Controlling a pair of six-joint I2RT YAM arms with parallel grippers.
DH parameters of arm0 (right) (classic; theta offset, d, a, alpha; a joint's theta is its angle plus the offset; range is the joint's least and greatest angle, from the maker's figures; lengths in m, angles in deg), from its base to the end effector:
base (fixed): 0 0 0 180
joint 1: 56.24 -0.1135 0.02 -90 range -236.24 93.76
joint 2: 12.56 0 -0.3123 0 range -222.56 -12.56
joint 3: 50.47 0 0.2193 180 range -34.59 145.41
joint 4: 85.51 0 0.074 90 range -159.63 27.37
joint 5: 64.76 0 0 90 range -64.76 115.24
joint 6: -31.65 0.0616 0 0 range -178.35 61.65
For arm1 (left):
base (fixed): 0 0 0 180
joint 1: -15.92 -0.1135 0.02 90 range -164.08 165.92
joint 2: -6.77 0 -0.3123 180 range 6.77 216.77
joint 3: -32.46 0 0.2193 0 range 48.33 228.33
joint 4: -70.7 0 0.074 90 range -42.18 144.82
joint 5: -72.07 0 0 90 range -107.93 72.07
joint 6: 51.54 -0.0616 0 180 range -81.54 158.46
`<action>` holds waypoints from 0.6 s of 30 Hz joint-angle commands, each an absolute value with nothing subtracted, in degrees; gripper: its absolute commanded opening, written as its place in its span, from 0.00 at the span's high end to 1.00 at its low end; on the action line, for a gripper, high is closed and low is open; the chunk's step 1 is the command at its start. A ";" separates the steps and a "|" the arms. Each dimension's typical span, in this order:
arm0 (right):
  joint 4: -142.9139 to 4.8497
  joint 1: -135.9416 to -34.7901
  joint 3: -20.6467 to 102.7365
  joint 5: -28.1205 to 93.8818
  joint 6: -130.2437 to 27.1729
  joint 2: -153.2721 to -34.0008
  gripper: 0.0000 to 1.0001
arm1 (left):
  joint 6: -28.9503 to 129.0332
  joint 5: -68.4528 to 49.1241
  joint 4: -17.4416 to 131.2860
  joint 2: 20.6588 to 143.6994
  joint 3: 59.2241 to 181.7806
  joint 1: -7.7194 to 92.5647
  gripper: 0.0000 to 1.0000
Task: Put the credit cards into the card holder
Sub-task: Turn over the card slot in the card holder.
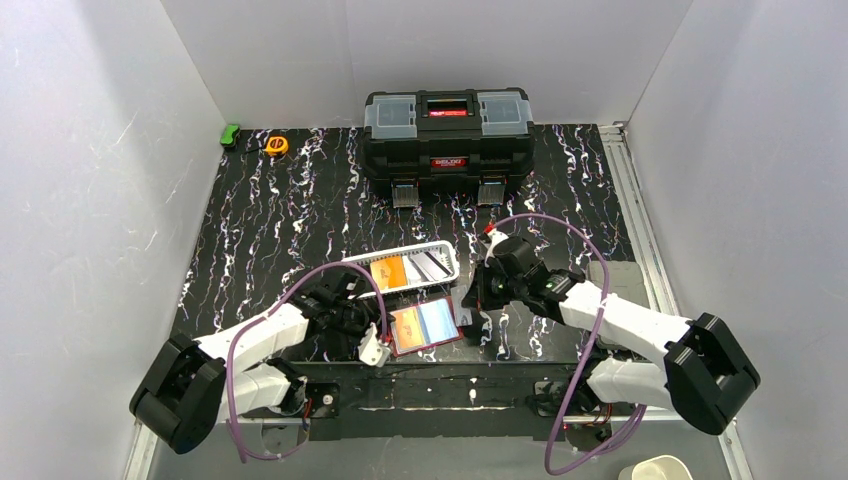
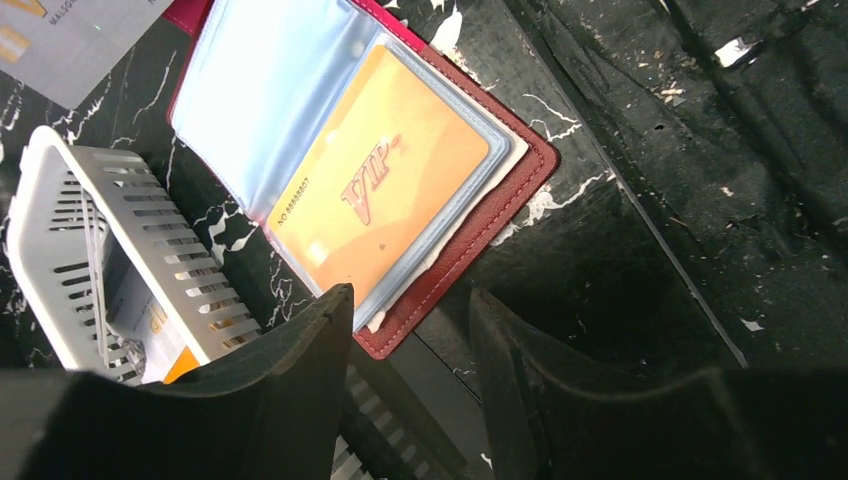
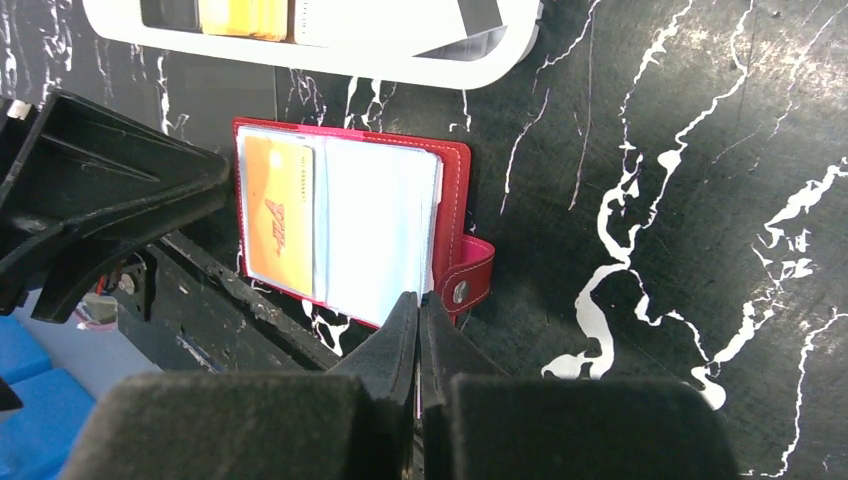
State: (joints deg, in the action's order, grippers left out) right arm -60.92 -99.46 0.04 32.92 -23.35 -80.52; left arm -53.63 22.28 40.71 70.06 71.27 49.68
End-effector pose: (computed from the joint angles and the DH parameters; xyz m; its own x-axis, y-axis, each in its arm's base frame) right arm 0.1491 0.1514 0.2468 -0.8305 -0.0004 -0.5570 -0.3353 0.7989 0.4993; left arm 0.1022 -0.1162 0.2031 0.7605 0.4096 -0.5038 0.6493 -0.4675 0.5999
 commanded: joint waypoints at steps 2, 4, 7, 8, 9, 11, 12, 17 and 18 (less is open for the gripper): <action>-65.41 -99.04 -2.03 34.72 -22.07 -79.04 0.99 | -56.29 23.64 40.52 70.03 70.50 50.32 0.56; -66.00 -99.04 -2.07 35.23 -21.92 -80.31 0.99 | -56.63 23.56 40.67 70.03 70.33 50.46 0.56; -67.25 -99.04 -2.56 35.50 -21.57 -81.59 0.99 | -56.99 23.38 40.67 69.80 70.13 50.55 0.57; -67.59 -98.96 -2.65 35.50 -21.45 -81.77 0.99 | -56.99 23.32 40.71 69.69 70.13 50.55 0.57; -67.92 -99.03 -2.71 35.49 -21.47 -81.87 0.99 | -56.97 23.24 40.67 69.62 70.13 50.55 0.57; -68.14 -99.00 -2.66 35.72 -21.33 -82.26 0.99 | -57.31 23.13 40.67 69.61 70.06 50.60 0.57; -68.19 -99.04 -2.65 35.86 -21.29 -82.40 0.99 | -57.51 23.05 40.68 69.74 70.04 50.62 0.57; -68.79 -99.04 -3.62 36.10 -20.59 -82.34 0.99 | -58.49 23.03 41.36 69.62 69.16 50.69 0.57; -69.03 -99.04 -3.89 36.26 -20.38 -82.34 0.99 | -58.67 23.03 41.56 69.60 68.98 50.65 0.57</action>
